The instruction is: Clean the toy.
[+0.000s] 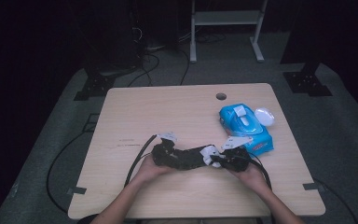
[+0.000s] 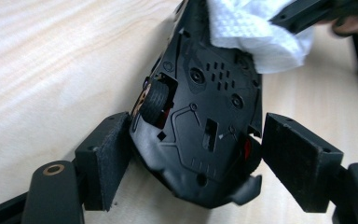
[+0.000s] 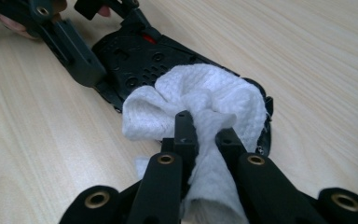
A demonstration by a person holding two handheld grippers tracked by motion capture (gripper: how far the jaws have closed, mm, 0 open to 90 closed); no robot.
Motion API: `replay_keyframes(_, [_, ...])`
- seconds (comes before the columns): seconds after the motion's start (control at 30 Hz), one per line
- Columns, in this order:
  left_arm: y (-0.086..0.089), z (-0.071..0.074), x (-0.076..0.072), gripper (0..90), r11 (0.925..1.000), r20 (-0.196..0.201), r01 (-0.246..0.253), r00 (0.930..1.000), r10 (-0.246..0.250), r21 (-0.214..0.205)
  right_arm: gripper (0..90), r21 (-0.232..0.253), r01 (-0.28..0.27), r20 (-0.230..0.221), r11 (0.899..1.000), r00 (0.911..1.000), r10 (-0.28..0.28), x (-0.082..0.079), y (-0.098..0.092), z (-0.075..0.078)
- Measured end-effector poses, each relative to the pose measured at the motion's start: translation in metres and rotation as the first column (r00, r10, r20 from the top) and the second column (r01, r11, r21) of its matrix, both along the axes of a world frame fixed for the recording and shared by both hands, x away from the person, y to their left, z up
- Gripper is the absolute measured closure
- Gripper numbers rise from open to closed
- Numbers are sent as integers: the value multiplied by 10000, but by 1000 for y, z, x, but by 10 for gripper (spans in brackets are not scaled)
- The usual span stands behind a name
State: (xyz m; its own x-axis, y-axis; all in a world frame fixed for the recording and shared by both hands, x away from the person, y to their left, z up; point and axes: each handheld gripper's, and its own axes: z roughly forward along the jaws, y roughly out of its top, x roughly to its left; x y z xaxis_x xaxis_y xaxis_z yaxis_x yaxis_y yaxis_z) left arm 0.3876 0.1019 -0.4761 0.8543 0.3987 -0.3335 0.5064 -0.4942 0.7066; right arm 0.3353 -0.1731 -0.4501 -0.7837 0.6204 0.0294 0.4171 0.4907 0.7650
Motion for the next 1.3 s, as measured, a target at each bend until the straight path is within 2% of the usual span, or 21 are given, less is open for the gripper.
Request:
replay_keyframes(0.3, [-5, 1, -2, 253, 9994, 446, -174, 9989, 161, 297, 829, -35, -69, 52, 10000, 10000, 69, -2, 1, 0])
replay_keyframes(0.53, [-9, 6, -8, 253, 9971, 1236, -109, 9923, 15, 755, 831, -94, -132, -27, 9999, 9999, 131, -3, 1, 1])
replay_keyframes(0.63, [-9, 6, -11, 253, 9972, 1490, -150, 9888, 40, 732, 832, -173, -137, 5, 9998, 9999, 137, -5, 2, 1])
replay_keyframes(0.77, [-9, 5, -12, 252, 9975, 1537, -158, 9881, 50, 689, 832, -210, -142, 49, 9997, 9999, 143, -5, 2, 1])
replay_keyframes(0.9, [-10, 7, -15, 253, 9963, 1949, -97, 9808, -71, 853, 832, -225, -185, 83, 9996, 9998, 187, -6, 2, 1])
replay_keyframes(1.07, [-14, 10, -22, 255, 9919, 2855, -150, 9581, -219, 1264, 833, -233, -228, -18, 9995, 9997, 228, -8, 3, 2])
replay_keyframes(1.17, [-15, 10, -24, 255, 9908, 3063, -130, 9515, -290, 1344, 833, -239, -228, -57, 9995, 9997, 226, -8, 3, 2])
replay_keyframes(1.23, [-14, 10, -24, 254, 9913, 3086, -112, 9507, -300, 1310, 834, -234, -217, -84, 9995, 9997, 215, -8, 3, 2])
replay_keyframes(1.3, [-14, 8, -23, 253, 9942, 3040, -130, 9525, -201, 1067, 834, -200, -209, -67, 9996, 9998, 208, -9, 2, 1])
